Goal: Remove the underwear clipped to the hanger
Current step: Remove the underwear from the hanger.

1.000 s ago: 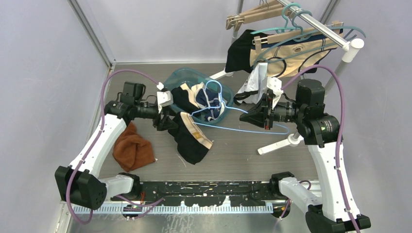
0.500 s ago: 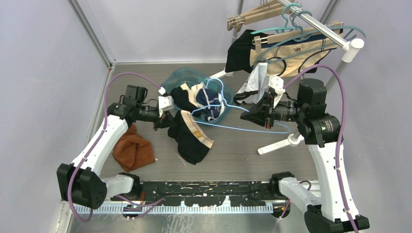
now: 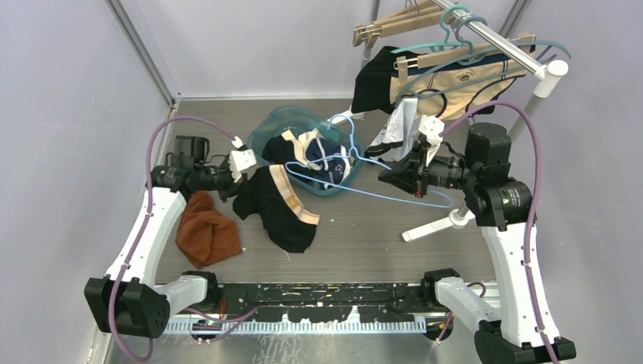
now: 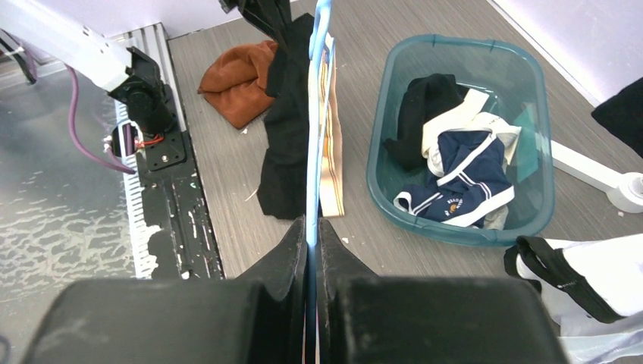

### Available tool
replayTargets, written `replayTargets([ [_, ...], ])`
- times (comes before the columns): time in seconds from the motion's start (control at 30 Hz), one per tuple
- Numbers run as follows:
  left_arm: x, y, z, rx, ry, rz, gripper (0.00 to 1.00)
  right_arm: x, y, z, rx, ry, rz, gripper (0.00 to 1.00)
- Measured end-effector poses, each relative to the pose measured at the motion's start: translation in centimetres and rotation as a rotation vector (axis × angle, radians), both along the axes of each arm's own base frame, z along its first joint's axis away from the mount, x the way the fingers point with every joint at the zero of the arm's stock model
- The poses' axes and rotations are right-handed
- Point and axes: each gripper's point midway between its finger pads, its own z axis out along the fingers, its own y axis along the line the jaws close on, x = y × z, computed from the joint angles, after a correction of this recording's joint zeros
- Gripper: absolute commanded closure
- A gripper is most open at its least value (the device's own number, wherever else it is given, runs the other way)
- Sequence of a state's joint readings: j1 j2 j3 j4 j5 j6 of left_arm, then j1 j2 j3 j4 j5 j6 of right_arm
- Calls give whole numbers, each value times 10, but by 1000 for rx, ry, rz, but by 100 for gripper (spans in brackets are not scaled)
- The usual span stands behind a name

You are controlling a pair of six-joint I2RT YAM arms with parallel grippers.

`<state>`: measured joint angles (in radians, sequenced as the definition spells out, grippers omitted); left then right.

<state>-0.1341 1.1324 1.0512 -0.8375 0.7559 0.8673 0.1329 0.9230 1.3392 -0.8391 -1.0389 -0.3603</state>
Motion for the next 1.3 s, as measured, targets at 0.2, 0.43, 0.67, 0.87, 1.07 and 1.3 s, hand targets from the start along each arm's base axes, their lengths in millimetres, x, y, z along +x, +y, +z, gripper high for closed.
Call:
replayTargets([
  [0.2,6,33,7,55,-2,75,100,4,-4,-1,-15,-11,-37,99],
  [0.43,1,34,17,47,62,91,100,10,-9,-3,-32,-11,-80,99],
  [0.67,-5,21,30,6,103,114,97,17,-14,-3,-51,-16,-135,99],
  [0.87,-23,6,16,71,101,62,67,25,-22,-7,-76,-9,-203,99],
  [1.07,-36,3,-20,218,161,31,33,29,-31,-6,-98,-5,-271,99],
  [1.3,-28,9,-19,250,125,68,9,17,-53,12,-135,-58,-398,99],
])
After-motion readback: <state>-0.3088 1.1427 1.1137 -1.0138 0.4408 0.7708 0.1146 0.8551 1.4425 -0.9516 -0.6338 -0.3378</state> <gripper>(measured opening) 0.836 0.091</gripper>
